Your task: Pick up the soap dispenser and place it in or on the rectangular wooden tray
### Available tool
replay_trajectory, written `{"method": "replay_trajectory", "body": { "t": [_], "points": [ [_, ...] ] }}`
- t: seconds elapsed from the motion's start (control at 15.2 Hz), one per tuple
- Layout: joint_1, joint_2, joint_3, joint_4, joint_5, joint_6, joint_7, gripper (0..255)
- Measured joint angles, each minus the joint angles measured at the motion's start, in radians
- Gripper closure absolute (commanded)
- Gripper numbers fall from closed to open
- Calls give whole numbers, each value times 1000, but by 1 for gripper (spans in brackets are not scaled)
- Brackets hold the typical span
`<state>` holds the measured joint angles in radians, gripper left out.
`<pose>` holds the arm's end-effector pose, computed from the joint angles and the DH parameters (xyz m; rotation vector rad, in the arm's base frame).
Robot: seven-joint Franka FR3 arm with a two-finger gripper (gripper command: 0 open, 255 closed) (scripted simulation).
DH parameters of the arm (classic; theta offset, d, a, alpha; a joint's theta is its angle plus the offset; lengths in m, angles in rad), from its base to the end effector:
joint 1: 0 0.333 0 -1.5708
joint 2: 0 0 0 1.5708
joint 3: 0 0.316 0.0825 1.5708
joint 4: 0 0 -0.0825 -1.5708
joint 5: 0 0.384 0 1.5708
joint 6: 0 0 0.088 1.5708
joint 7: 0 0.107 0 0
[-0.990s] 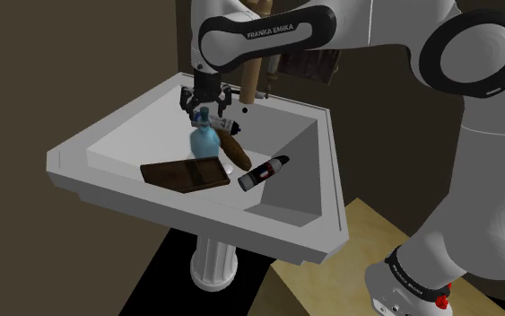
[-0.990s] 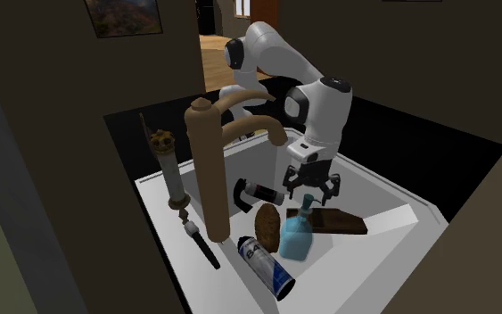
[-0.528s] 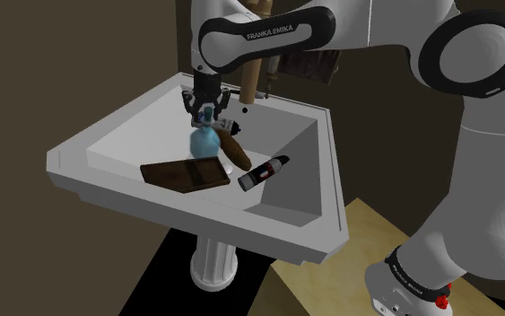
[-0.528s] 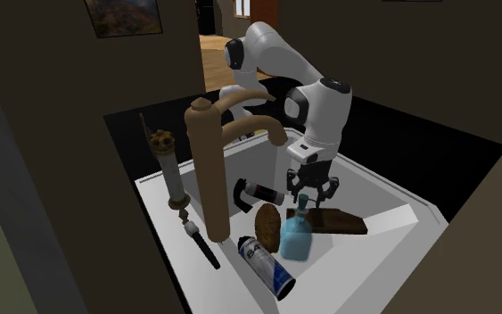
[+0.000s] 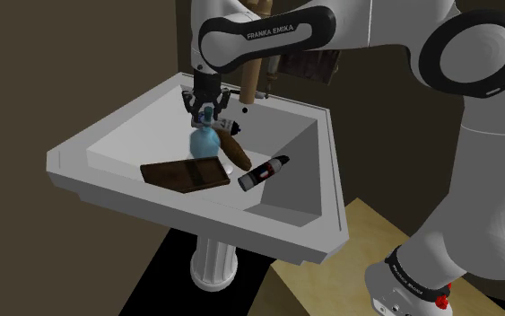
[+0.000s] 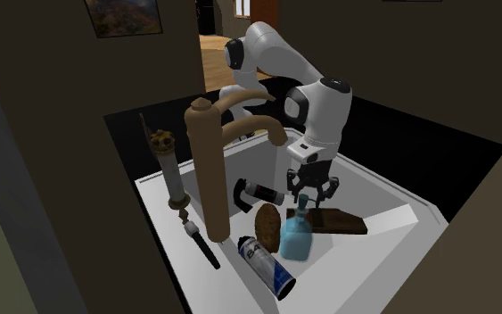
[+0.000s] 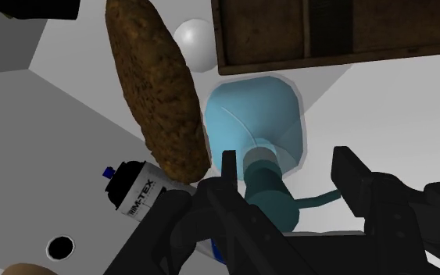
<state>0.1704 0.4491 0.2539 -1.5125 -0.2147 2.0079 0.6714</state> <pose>0.6444 0.2486 0.4171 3.0805 -0.2929 0.1536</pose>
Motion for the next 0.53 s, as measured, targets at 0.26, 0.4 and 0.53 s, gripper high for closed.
{"method": "replay_trajectory", "body": {
  "t": [0.26, 0.4, 0.53],
  "points": [
    [1, -6, 1, 17, 3, -24, -3, 255],
    [2, -5, 2, 40, 4, -47, -6, 255],
    [2, -13, 3, 60, 8, -74, -11, 255]
  ]
}}
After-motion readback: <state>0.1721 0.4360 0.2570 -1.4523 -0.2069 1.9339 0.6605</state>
